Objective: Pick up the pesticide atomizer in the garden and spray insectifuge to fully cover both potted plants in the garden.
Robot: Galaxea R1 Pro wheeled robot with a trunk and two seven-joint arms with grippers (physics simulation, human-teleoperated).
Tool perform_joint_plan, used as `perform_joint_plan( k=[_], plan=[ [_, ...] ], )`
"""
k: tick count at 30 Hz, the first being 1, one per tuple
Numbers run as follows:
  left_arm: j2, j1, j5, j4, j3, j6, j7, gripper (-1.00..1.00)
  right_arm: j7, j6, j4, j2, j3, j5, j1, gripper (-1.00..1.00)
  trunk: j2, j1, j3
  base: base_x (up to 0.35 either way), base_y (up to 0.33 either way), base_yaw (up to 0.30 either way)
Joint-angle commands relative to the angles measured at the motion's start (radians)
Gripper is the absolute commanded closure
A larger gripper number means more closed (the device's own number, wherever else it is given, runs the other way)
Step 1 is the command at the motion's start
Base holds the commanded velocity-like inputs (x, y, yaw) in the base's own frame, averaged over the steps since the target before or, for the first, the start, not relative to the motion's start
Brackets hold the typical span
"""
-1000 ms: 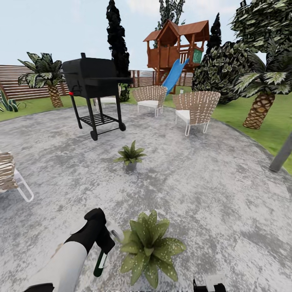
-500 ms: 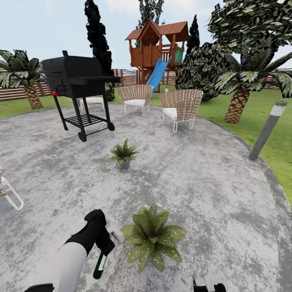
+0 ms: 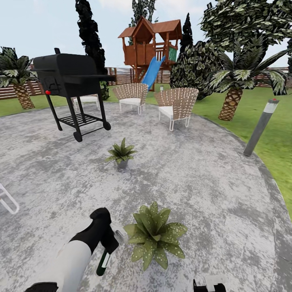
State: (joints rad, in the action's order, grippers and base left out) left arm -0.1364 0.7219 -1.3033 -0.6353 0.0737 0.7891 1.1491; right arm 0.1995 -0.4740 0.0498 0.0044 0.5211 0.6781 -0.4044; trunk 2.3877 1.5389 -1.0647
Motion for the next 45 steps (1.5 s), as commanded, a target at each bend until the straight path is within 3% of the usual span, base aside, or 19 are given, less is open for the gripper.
perform_joint_plan(
  k=[1, 4, 11, 17, 38, 45],
  plan=[
    [-0.009, 0.002, -0.008, -0.005, -0.005, 0.029, 0.007, 1.0, 0.006, -0.002, -0.001, 0.0, 0.005, 0.011, -0.001, -1.0, 0.0, 0.0, -0.001, 0.0, 0.0, 0.0],
    [-0.011, 0.016, -0.005, -0.006, -0.021, 0.086, 0.01, 1.0, 0.006, -0.002, -0.001, 0.0, 0.005, 0.011, -0.001, -1.0, 0.0, 0.0, -0.001, 0.0, 0.0, 0.0],
    [0.014, -0.036, -0.004, 0.003, -0.018, 0.085, 0.005, 1.0, 0.006, -0.002, -0.001, 0.0, 0.005, 0.011, -0.001, -1.0, 0.0, 0.0, -0.001, 0.0, 0.0, 0.0],
    [0.018, -0.043, 0.004, -0.01, -0.014, 0.087, 0.011, 1.0, 0.006, -0.002, -0.001, 0.0, 0.005, 0.011, -0.001, -1.0, 0.0, 0.0, -0.001, 0.0, 0.016, -0.184],
    [0.013, -0.033, 0.004, -0.015, -0.014, 0.088, 0.009, 1.0, 0.006, -0.002, -0.001, 0.0, 0.005, 0.011, -0.001, -1.0, 0.0, 0.0, -0.001, 0.005, 0.296, -0.297],
    [0.007, -0.027, 0.001, -0.015, -0.02, 0.091, 0.009, 1.0, 0.006, -0.002, -0.001, 0.0, 0.005, 0.011, -0.001, -1.0, 0.0, 0.0, -0.001, 0.13, 0.207, -0.046]
  ],
)
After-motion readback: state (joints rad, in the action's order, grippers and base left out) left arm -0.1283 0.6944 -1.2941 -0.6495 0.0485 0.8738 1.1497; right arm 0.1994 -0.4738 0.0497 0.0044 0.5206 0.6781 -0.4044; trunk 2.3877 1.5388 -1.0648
